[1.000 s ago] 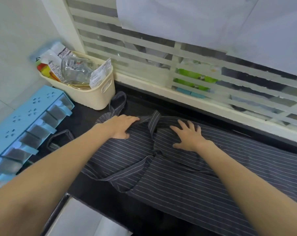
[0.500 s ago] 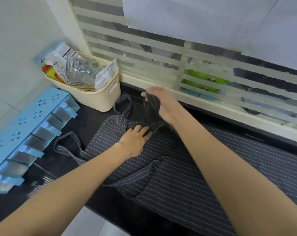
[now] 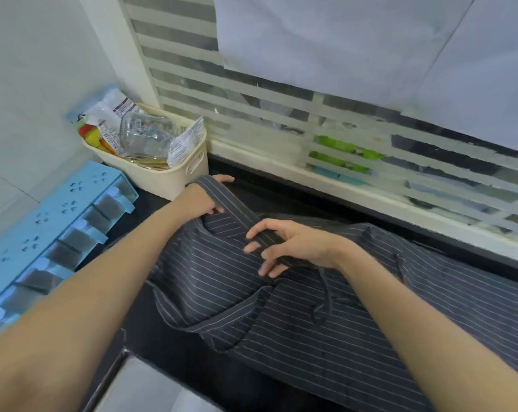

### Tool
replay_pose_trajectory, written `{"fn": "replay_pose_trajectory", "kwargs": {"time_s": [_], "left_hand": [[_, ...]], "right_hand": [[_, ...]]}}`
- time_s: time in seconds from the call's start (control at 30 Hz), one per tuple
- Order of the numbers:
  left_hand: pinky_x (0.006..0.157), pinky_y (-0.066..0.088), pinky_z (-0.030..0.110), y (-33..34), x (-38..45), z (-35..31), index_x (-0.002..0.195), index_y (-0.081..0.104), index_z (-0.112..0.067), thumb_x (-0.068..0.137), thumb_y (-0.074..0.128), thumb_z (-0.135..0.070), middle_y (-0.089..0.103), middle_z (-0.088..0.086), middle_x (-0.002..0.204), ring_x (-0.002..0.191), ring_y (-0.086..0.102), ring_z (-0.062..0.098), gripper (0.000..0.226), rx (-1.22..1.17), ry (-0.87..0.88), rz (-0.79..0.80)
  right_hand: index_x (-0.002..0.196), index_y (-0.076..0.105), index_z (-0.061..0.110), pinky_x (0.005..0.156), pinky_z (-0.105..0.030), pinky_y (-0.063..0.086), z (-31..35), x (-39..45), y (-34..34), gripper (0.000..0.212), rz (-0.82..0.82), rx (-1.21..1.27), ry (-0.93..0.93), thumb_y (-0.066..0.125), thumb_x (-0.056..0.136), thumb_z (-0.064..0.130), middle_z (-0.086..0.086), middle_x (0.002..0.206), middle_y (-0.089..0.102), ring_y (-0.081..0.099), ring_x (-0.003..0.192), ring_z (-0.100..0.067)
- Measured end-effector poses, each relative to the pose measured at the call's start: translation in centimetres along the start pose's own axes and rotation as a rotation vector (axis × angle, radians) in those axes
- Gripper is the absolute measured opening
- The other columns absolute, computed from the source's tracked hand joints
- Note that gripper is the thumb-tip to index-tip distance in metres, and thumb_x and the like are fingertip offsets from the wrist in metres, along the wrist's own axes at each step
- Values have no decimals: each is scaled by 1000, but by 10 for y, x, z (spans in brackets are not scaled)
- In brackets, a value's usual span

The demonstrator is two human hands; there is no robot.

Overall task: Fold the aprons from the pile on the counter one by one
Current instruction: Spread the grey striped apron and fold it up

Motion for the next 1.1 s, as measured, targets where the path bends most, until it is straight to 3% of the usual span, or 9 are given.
{"fn": "replay_pose_trajectory", "kwargs": {"time_s": [0.1, 0.17, 0.23, 0.4, 0.53, 0.63, 0.83, 1.0, 1.1], "left_hand": [[95, 41, 33, -8, -8, -1, 135, 46, -5, 95, 46, -8, 50, 10, 138, 107, 58, 29, 40, 467, 103, -47], [93, 40, 35, -12, -11, 3, 137, 40, 1, 96, 43, -13, 53, 16, 133, 107, 57, 32, 43, 645, 88, -88], [88, 41, 36, -17, -16, 1, 123, 50, 3, 98, 40, -15, 57, 20, 122, 106, 56, 34, 33, 733, 23, -168], [85, 45, 40, -24, -24, -20, 124, 52, -2, 97, 42, -11, 58, 20, 120, 108, 56, 35, 31, 986, 18, -300], [111, 21, 44, -65, -30, -40, 147, 22, -13, 95, 46, -12, 23, 17, 153, 140, 23, 31, 58, 1273, 135, -557], [115, 13, 41, -102, -42, -38, 146, 23, -8, 97, 45, -13, 21, 11, 155, 142, 18, 26, 54, 1443, 11, -596], [92, 42, 32, -84, -65, 5, 123, 56, -12, 94, 51, -13, 56, 7, 129, 119, 53, 25, 29, 1330, -450, -20], [85, 46, 35, -8, -39, -19, 119, 57, -14, 97, 41, -17, 59, 10, 119, 106, 57, 27, 28, 1119, 27, 144], [96, 42, 36, 54, -28, -35, 140, 37, -19, 95, 45, -15, 45, 7, 138, 122, 45, 25, 46, 977, 322, 250]], "right_hand": [[128, 43, 31, 101, -34, 46, -16, -2, -3, 47, -515, -184, -221, 62, 89, 12, 5, 129, 50, 53, 113, -9], [127, 47, 20, 102, -32, 44, -25, -20, -8, 42, -917, -211, -349, 62, 89, 10, 5, 122, 50, 51, 112, -8], [130, 45, 11, 106, -34, 37, -41, -30, -12, 45, -1066, -382, -308, 62, 89, 16, 0, 127, 45, 44, 119, -15], [151, -3, 27, 116, -52, 9, -104, 0, 12, 84, -442, -819, 254, 53, 91, 46, 0, 159, -4, -1, 145, -34], [149, 12, 31, 113, -59, 12, -105, 6, 10, 76, -435, -949, 323, 53, 89, 50, 2, 158, -3, -5, 144, -36], [147, 20, 32, 110, -59, 22, -104, -1, 1, 70, -412, -974, 323, 55, 89, 47, 4, 156, 8, 5, 142, -33], [143, 30, 28, 104, -56, 33, -97, -5, -3, 49, -426, -972, 308, 47, 97, 29, 4, 151, 19, 17, 135, -31], [144, 25, 19, 102, -50, 36, -103, -6, 0, 57, -564, -1143, 308, 50, 94, 10, -1, 150, 22, 24, 134, -32], [146, 19, 19, 104, -46, 34, -104, -5, 2, 62, -598, -1166, 274, 49, 93, 9, -2, 150, 25, 26, 134, -29]]}}
Point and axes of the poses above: each hand's wrist, its own x-axis towards the middle knuckle, its own y-axis out of the palm, z = x × y, the point moved 4 cm from there along x, towards the middle knuckle
